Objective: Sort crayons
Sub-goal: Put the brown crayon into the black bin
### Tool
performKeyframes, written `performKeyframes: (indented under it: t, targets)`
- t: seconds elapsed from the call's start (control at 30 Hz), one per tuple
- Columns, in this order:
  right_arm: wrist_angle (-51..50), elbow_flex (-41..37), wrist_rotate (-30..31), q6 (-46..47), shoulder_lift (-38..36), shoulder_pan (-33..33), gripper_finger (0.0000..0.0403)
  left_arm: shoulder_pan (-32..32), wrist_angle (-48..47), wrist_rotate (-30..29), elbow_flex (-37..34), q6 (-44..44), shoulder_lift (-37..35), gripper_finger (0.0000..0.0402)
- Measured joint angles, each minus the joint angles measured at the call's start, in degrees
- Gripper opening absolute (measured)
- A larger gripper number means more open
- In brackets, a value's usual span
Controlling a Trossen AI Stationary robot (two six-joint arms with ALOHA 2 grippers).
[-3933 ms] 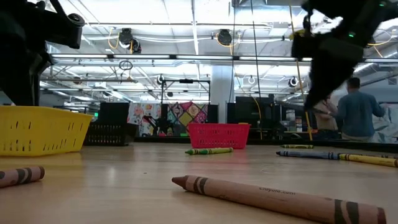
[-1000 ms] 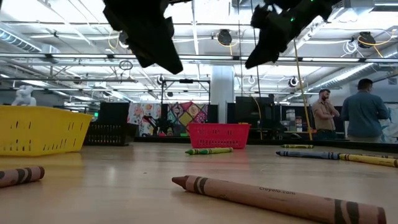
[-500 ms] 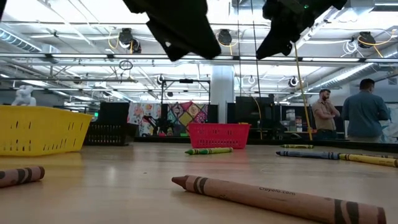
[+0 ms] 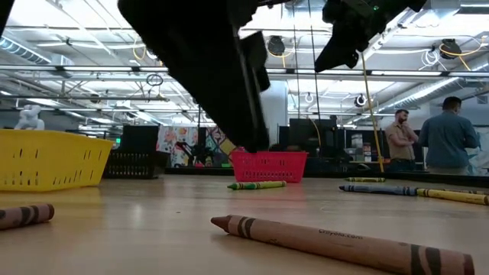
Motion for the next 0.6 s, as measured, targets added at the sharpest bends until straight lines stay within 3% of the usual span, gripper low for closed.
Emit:
performKeyframes:
  t: [0.6]
  targets:
    - [-0.05,0.0,0.0,-0.66,0.02,-0.02,0.0091,-0.7,4.83,-1.57,-0.02,0.11,3.4,0.0063]
